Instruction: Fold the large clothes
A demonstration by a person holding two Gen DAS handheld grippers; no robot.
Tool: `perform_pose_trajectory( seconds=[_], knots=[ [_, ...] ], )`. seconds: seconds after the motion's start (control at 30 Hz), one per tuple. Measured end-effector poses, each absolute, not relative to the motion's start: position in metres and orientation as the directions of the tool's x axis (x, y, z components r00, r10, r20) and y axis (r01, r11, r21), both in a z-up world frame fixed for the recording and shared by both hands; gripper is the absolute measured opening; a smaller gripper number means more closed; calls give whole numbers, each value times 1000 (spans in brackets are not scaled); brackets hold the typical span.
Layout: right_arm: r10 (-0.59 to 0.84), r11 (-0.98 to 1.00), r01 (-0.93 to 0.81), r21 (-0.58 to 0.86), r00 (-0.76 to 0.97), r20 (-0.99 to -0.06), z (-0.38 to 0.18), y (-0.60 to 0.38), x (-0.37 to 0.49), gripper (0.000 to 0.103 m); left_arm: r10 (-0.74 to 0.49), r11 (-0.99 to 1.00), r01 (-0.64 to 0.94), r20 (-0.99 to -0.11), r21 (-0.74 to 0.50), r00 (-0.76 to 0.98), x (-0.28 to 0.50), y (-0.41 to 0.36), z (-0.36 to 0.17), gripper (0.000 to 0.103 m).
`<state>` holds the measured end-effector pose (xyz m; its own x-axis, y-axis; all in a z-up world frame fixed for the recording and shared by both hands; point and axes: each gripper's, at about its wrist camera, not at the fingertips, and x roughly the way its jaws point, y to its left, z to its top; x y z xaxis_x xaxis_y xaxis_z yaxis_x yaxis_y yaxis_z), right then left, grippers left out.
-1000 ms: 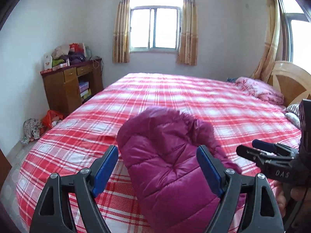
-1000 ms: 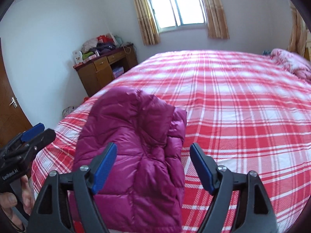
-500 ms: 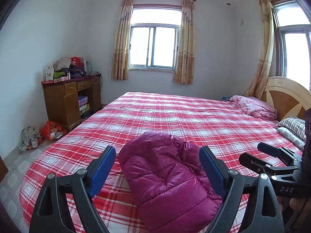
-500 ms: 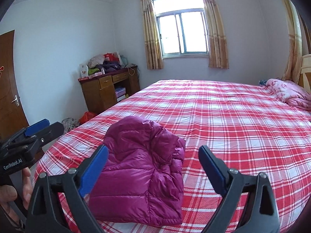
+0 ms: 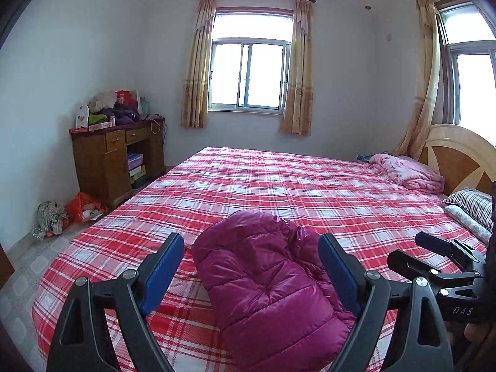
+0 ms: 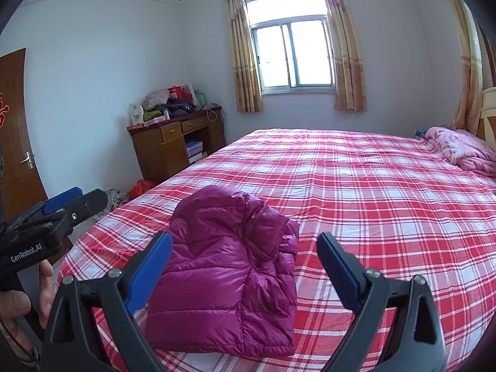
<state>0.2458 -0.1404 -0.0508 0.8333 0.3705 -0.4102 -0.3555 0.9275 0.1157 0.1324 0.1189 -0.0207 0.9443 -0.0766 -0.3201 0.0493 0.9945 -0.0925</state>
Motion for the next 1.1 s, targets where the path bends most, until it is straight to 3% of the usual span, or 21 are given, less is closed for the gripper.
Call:
perform_pose_trajectory(
  seconds=[1.1],
  knots=[
    [374,925,-364,106,832,-409,-54,-139,242,99,-17,996,-17,-387,-86,922,145,121,-30,89]
  ],
)
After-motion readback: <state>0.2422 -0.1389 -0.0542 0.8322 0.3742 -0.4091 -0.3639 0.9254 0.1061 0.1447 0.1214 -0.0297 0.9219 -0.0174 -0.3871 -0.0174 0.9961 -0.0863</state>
